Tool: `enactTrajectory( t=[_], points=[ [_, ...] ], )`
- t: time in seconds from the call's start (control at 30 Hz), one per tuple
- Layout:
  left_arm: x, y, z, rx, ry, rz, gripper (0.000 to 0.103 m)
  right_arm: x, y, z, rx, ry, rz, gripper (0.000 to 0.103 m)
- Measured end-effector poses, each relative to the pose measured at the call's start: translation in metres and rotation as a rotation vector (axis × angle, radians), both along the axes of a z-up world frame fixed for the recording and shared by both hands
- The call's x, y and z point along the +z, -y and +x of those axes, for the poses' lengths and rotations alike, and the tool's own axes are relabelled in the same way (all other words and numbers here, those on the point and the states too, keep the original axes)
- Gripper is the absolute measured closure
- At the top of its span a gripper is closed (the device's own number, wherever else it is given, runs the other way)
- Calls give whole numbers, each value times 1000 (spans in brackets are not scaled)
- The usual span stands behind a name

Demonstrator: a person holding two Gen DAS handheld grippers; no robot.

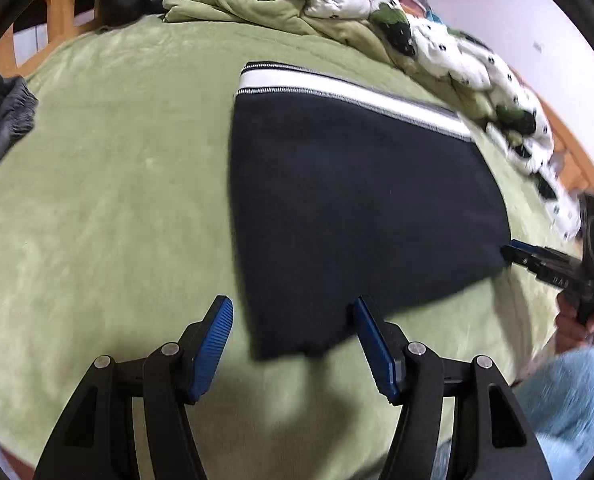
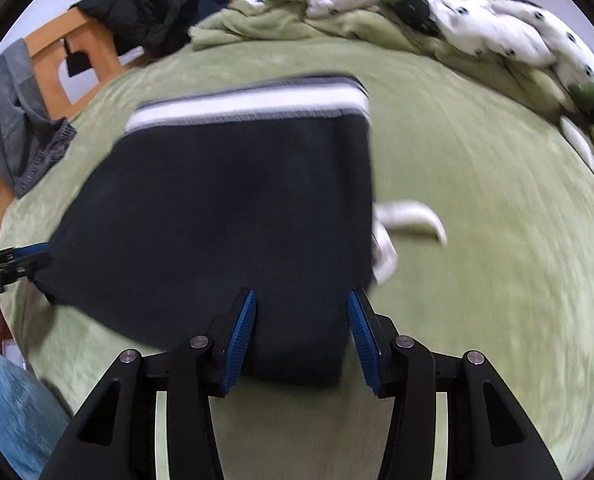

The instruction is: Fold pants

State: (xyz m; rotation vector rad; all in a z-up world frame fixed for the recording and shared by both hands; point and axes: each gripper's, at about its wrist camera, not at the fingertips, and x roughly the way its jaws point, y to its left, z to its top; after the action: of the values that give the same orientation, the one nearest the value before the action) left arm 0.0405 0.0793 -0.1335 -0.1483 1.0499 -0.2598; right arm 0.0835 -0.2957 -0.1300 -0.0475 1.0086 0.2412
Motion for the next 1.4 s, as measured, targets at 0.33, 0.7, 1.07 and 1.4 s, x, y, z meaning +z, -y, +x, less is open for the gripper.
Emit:
enactTrajectory(
  t=[0.33, 0.7, 1.07, 1.4],
  points=[
    [94, -1, -62, 20, 155, -4, 43, 64, 31, -88, -160, 125, 102, 57],
    [125, 53, -111, 39, 258, -43, 35, 167, -32, -153, -182, 352, 113, 23],
    [120, 39, -131, 139, 264, -17, 35, 148, -23, -174, -208, 283, 150, 16],
    [121, 41, -136, 138, 285, 13, 35, 140, -37, -181, -168, 244, 103, 16]
  ],
)
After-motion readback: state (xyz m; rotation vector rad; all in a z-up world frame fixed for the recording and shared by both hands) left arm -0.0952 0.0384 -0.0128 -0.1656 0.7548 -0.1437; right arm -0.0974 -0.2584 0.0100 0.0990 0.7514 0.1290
